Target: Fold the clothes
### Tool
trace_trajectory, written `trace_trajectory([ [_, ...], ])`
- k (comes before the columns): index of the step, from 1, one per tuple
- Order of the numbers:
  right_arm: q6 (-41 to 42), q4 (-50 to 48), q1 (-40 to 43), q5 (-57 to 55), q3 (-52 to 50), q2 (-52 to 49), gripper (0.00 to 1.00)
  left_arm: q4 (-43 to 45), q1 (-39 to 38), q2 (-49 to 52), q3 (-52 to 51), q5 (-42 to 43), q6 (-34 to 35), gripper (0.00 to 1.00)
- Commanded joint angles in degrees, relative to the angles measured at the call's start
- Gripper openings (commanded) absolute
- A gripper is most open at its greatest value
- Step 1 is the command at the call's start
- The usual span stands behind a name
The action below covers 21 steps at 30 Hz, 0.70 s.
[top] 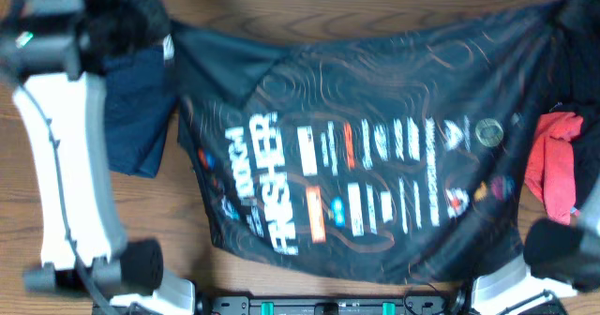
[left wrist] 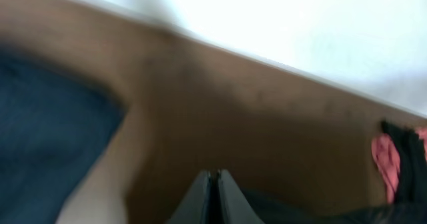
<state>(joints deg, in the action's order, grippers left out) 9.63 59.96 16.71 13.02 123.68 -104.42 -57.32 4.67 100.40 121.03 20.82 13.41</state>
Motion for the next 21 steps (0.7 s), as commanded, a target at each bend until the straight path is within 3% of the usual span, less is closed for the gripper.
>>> trace_trajectory([
  [1,4.3,-6.4,-1.8,0.5,0.3,-2.0,0.01,9.8,-0.5,2.1,0.5,1.5,0.0,0.06],
  [6,14.0,-18.3,-0.8,0.5,1.5,-1.6,0.01,34.0,0.0,2.6,1.0,1.5,10.0,0.06],
  [11,15.2,-19.8,2.5,0.5,8.5,-0.5,0.01,51.6,2.0,2.6,6.8,7.1,18.4,0.06],
  [17,11.2,-11.2,6.4,-0.6,13.2,1.8,0.01,47.6,5.4,1.1,12.1,20.5,17.0,0.06],
  [21,10.8,1.9,7.7,-8.4,12.9,1.9,0.01,34.5,7.8,0.6,12.1,37.3,14.2,0.06],
])
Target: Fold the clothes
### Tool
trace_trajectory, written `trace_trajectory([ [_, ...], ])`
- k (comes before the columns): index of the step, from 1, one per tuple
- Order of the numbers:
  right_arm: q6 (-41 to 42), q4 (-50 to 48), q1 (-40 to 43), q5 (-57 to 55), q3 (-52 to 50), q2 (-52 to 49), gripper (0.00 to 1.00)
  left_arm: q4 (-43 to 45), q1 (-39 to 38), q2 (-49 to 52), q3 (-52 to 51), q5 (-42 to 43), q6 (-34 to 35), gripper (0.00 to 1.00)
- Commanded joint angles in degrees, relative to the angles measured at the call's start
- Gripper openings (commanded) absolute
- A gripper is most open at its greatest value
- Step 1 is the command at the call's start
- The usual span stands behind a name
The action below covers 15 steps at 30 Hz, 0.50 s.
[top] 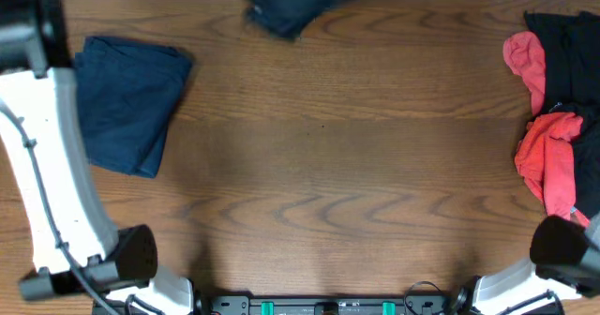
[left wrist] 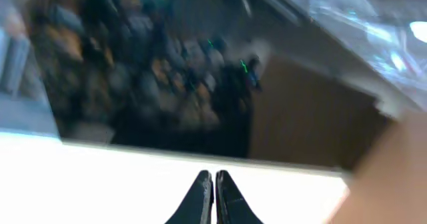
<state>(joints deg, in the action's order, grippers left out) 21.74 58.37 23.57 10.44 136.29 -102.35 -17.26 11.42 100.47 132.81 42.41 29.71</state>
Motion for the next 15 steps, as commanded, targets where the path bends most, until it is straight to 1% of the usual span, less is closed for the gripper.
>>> trace_trajectory([
  [1,-2.4,6.5,0.9,-6.4,-0.2,-0.4,0.01,-11.5,1.2,0.5,0.3,17.5,-3.8,0.06],
  [3,-5.3,10.4,0.7,-6.4,-1.2,-0.9,0.01,-25.4,1.2,0.6,0.0,18.0,-10.9,0.06],
  [4,-6.5,12.3,0.4,-6.3,-2.0,-1.2,0.01,-33.1,0.9,0.7,-0.2,17.5,-16.2,0.06],
  [5,-7.5,13.9,0.0,-6.3,-2.9,-1.5,0.01,-40.2,0.3,0.7,-0.6,15.7,-20.4,0.06],
  [8,-9.7,16.5,-1.4,-6.3,-6.2,-1.7,0.01,-55.0,-2.3,1.6,-1.7,8.2,-27.9,0.06],
  [11,-11.4,18.1,-2.7,-6.5,-8.7,-1.7,0.01,-60.4,-5.9,2.6,-2.9,2.8,-29.8,0.06],
  [15,-11.8,19.8,-3.1,-7.6,-9.5,-1.7,0.01,-58.5,-12.5,3.7,-6.9,-3.2,-29.7,0.06],
])
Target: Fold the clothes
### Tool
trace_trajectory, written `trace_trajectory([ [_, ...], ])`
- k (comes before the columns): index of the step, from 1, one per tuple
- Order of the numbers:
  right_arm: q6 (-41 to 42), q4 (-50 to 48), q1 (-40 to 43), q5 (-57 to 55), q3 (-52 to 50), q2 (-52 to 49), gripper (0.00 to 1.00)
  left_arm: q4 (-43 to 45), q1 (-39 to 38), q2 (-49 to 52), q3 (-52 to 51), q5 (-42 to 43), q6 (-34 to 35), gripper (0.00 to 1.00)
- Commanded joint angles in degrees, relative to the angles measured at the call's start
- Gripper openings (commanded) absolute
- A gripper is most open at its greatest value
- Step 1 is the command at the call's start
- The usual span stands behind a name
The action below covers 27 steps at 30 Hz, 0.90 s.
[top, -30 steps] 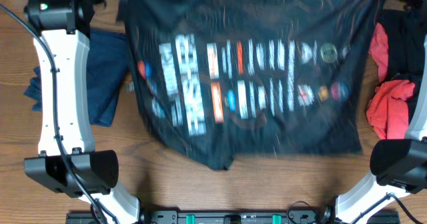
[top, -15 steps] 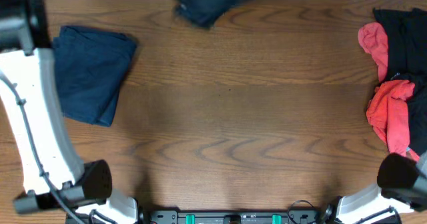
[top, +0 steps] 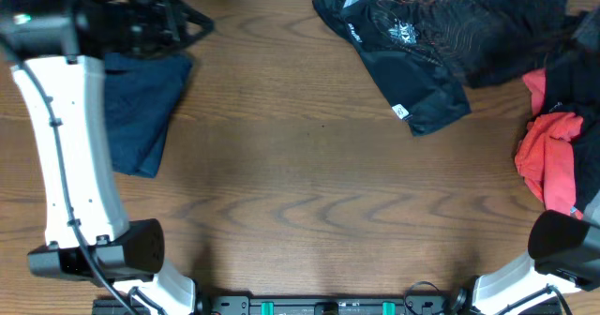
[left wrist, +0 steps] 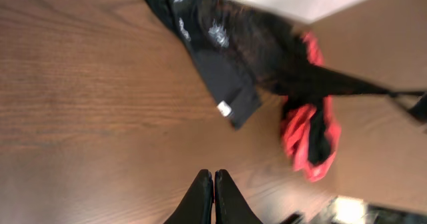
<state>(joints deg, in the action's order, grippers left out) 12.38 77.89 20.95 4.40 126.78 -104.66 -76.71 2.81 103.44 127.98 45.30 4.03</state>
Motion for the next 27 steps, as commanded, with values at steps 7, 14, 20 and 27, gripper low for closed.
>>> trace_trajectory([
  [7,-3.3,1.0,-0.4,-1.6,0.0,0.7,0.01,9.3,-13.6,6.0,-8.8,-7.6,-1.6,0.32],
  [14,-3.3,1.2,-0.5,-1.6,0.0,0.7,0.01,15.0,-21.2,17.4,-9.5,-7.6,1.2,0.62],
  [20,-3.5,1.7,-0.4,-1.6,0.0,0.7,0.01,22.1,-26.0,27.2,-9.5,-7.6,5.3,0.65],
  [27,-3.7,1.9,-0.4,-1.6,0.0,0.7,0.01,33.4,-29.8,33.4,-9.5,-7.7,7.7,0.7],
])
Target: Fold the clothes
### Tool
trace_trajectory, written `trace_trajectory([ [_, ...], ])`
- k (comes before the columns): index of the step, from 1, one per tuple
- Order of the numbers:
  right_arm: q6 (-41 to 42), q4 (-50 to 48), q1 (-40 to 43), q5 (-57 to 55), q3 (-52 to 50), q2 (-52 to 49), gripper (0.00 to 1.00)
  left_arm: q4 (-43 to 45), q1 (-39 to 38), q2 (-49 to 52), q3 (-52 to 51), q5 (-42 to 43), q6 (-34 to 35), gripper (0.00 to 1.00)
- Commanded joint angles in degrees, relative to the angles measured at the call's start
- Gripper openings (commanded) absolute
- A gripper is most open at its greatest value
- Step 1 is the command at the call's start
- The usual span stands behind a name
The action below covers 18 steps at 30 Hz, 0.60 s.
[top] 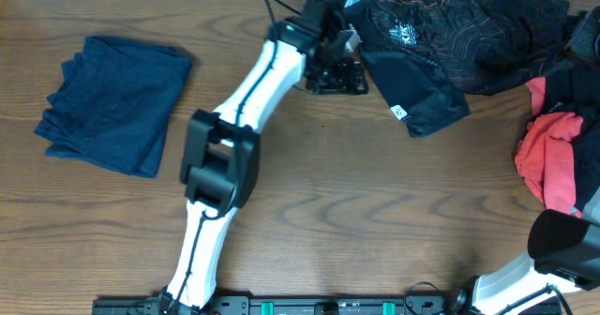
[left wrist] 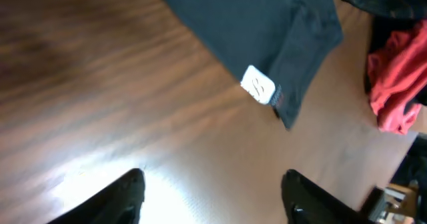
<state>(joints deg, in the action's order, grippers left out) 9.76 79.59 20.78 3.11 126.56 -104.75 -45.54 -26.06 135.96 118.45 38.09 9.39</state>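
Observation:
A black printed shirt (top: 436, 38) lies crumpled at the table's far right, with a flap bearing a white tag (left wrist: 257, 85) pointing toward the middle. My left gripper (top: 345, 71) hovers at the shirt's left edge. In the left wrist view the left gripper (left wrist: 213, 187) is open wide over bare wood, the shirt flap (left wrist: 253, 31) just ahead of it and nothing between the fingers. A folded dark blue garment (top: 117, 104) lies at the far left. My right gripper is out of view.
A red garment (top: 553, 156) mixed with black cloth is heaped at the right edge, also visible as red cloth (left wrist: 400, 77) in the left wrist view. The right arm's base (top: 562, 249) sits at the bottom right corner. The wooden table (top: 375, 202) fills the middle.
My left gripper was shut at the far left above the blue garment. Now it is open at the far middle, beside the black shirt's left edge. The shirt has not moved.
First the black shirt hung spread wide across the whole table with my left gripper shut at the far left. Then only a dark blur showed at the far edge. After that the shirt lay crumpled at the far right, and now my left gripper stands open beside it.

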Motion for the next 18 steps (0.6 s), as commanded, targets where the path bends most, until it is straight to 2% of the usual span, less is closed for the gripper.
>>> trace_trajectory([
  [1,-1.1,0.4,-0.2,-0.3,0.3,0.8,0.01,3.7,-1.3,1.4,0.0,-1.0,3.0,0.7],
  [4,-1.3,1.0,-0.2,-0.3,0.3,0.8,0.01,7.8,-2.1,2.6,0.0,-6.4,6.0,0.72],
  [9,-1.3,1.8,-0.2,-0.3,0.3,0.8,0.01,15.4,-1.8,4.5,0.0,-10.2,6.3,0.78],
  [18,-1.3,3.7,-0.2,-0.3,0.3,0.8,0.01,29.6,0.2,9.9,0.0,-10.8,6.4,0.82],
])
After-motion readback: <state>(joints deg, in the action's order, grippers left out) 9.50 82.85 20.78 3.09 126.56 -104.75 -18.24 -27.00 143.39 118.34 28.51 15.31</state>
